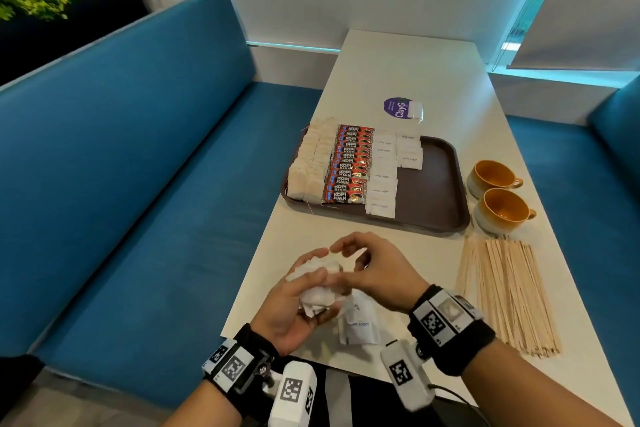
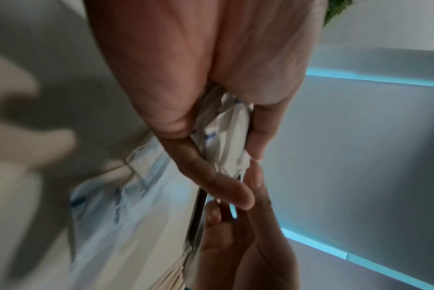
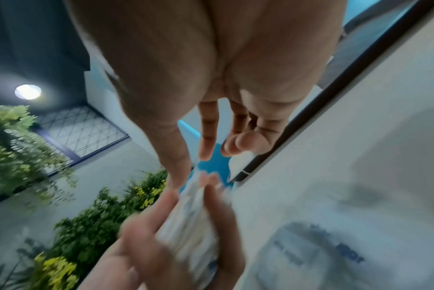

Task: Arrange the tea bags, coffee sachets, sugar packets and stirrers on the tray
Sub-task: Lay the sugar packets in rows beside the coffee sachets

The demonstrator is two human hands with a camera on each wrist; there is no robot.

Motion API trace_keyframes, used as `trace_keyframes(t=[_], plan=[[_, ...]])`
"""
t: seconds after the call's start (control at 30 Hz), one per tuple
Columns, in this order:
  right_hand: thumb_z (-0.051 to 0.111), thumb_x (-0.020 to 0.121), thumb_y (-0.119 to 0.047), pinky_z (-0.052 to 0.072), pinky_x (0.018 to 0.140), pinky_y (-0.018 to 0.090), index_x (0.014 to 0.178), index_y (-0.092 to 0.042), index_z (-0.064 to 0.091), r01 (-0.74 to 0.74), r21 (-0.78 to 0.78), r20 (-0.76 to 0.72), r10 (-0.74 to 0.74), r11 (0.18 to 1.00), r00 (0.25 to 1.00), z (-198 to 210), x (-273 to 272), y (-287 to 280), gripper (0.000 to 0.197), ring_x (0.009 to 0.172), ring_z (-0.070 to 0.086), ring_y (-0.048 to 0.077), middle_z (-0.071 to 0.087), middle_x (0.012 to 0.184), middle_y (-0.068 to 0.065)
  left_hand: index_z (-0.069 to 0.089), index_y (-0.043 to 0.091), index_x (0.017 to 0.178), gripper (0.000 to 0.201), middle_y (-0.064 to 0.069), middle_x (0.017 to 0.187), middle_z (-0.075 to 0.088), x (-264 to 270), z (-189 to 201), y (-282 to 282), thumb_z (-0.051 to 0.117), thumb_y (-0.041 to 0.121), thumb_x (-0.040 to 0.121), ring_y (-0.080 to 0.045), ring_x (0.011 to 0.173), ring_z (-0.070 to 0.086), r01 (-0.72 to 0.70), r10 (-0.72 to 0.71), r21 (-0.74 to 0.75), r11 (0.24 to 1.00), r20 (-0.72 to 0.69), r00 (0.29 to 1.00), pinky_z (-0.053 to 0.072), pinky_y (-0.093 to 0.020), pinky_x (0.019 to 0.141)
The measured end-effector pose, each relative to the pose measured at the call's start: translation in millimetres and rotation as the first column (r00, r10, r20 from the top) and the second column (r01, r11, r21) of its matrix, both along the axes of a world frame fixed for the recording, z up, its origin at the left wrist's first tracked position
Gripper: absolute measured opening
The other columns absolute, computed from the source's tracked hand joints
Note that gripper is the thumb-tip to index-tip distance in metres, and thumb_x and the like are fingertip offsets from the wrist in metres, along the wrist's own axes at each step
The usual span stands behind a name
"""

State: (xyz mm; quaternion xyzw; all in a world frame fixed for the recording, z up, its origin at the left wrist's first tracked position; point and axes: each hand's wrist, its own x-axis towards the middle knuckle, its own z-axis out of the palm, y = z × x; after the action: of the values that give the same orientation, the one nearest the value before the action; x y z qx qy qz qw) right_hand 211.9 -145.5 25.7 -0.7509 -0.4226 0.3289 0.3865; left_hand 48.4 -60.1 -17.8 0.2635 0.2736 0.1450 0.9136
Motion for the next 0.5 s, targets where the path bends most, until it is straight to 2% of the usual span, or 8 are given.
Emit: trace_keyframes(t=[0.1,0.17,0.27,0.37,0.43,0.5], plan=[[0.084,0.080,-0.036,0.051,0.075,0.026,0.096,-0.030,0.071,0.077,-0.072,0.092,-0.070,0.994,0.993,-6,11,4,0.022,0.070,0.057,0.006,0.069,0.093,-0.006,0.065,0.021,0.128,0.045,-0.019,0.116,0.068,-15,-6,10,0.060,0.000,0.088,-0.041,0.094,0.069,-0.073,0.075,-0.043,0.996,0.025,0.997,0.058,-0.033,0.055],[0.080,0.080,-0.048,0.053,0.079,0.030,0.098,-0.027,0.068,0.014,-0.257,0.219,0.044,0.966,0.975,-15,10,5,0.031,0.079,0.061,0.007,0.068,0.092,-0.007,0.063,0.020,0.130,0.050,-0.018,0.119,0.069,-26,-11,17,0.056,-0.004,0.087,-0.046,0.100,0.068,-0.118,0.119,-0.042,0.992,0.017,0.993,0.060,-0.035,0.055],[0.078,0.069,-0.069,0.053,0.084,0.035,0.102,-0.028,0.060,-0.062,-0.502,0.345,0.266,0.862,0.900,-28,-6,8,0.055,0.094,0.058,0.014,0.061,0.101,-0.008,0.063,0.020,0.131,0.054,-0.014,0.122,0.070,-39,-13,22,0.055,-0.007,0.084,-0.050,0.108,0.067,-0.158,0.159,-0.034,0.987,0.017,0.987,0.062,-0.035,0.055],[0.082,0.068,-0.061,0.053,0.080,0.034,0.093,-0.029,0.059,-0.065,-0.495,0.386,0.286,0.866,0.877,-33,-13,17,0.047,0.092,0.057,0.016,0.057,0.098,-0.008,0.064,0.022,0.131,0.060,-0.012,0.113,0.070,-45,-13,22,0.058,-0.008,0.080,-0.043,0.096,0.071,-0.160,0.161,0.018,0.987,-0.020,0.987,0.057,-0.030,0.048],[0.085,0.071,-0.049,0.053,0.077,0.032,0.086,-0.028,0.062,-0.058,-0.444,0.328,0.222,0.894,0.918,-34,-11,22,0.035,0.088,0.059,0.015,0.059,0.093,-0.009,0.064,0.020,0.130,0.066,-0.013,0.107,0.067,-46,-13,21,0.065,-0.011,0.072,-0.040,0.089,0.070,-0.144,0.147,0.051,0.988,-0.048,0.988,0.054,-0.029,0.045],[0.086,0.077,-0.037,0.052,0.071,0.026,0.082,-0.024,0.066,-0.033,-0.367,0.244,0.130,0.930,0.961,-36,-6,23,0.024,0.083,0.063,0.014,0.067,0.088,-0.008,0.066,0.020,0.128,0.066,-0.014,0.106,0.066,-47,-14,19,0.068,-0.007,0.068,-0.039,0.090,0.069,-0.115,0.120,0.077,0.990,-0.065,0.991,0.054,-0.029,0.047]])
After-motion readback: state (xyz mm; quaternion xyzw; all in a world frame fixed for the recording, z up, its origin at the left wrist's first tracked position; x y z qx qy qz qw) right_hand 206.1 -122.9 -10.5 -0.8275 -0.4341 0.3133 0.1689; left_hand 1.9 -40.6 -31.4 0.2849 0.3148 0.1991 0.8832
